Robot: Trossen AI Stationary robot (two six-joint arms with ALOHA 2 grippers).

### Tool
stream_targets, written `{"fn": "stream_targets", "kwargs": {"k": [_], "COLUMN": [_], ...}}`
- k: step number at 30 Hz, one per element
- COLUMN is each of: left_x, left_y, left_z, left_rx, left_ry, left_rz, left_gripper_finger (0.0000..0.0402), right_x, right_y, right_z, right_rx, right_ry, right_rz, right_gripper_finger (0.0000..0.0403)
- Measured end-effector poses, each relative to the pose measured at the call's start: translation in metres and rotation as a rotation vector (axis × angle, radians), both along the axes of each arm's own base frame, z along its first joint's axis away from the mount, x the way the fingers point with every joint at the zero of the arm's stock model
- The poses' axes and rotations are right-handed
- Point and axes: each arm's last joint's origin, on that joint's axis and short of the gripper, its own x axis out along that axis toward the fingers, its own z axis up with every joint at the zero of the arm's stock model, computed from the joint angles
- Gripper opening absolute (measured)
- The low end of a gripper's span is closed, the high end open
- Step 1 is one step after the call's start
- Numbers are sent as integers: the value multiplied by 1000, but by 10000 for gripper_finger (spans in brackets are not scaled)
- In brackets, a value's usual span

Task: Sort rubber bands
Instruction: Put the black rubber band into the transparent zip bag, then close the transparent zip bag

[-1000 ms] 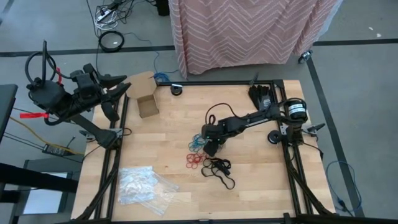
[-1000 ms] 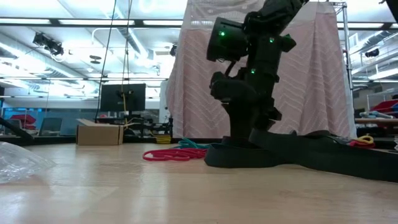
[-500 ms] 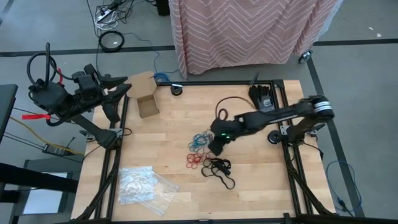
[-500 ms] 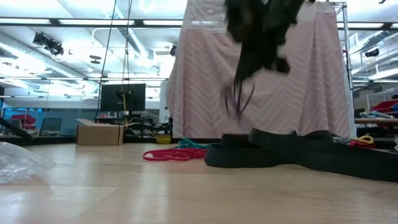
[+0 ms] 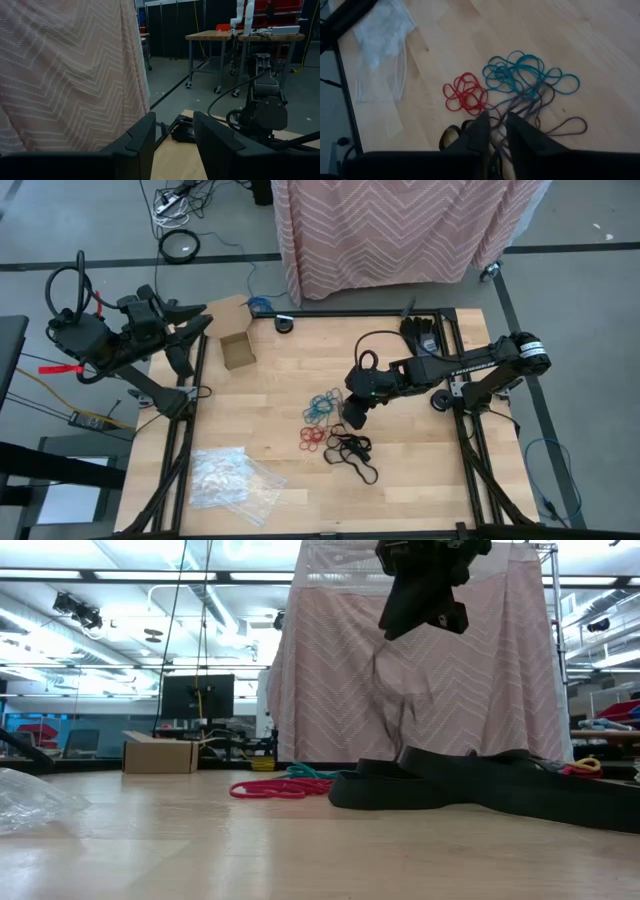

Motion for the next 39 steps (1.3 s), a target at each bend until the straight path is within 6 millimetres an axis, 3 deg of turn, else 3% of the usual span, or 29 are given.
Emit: {"fn": "stream_targets", "kwargs": {"k": [5, 9, 14, 20, 26, 31, 39], "left_x": [4, 23, 62, 84, 91, 94, 97], "left_y": [-4, -19, -49, -71, -84, -89, -95], "left_z": [-7, -37, -113, -221, -296, -323, -346], "left_rx": [-25, -121, -263, -436, -535, -479, -348], "left_ry": [45, 190, 545, 946, 985, 964, 1090], "left_rz": [-76, -213, -338, -332, -446, -570, -752], "left_gripper_finger": [141, 141, 141, 141, 141, 141, 141], "right_x": [12, 37, 54, 59, 58, 57, 56], "right_y": [3, 18, 32, 35, 39, 42, 43], "right_z": [1, 1, -19, -32, -31, -31, -31], "right_rx": [59, 59, 25, 54, 46, 45, 38], "right_ry": [-90, -285, -303, -260, -265, -259, -261], "right_rz": [22, 157, 194, 235, 261, 270, 278], "right_gripper_finger": [179, 225, 228, 203, 182, 172, 166]}}
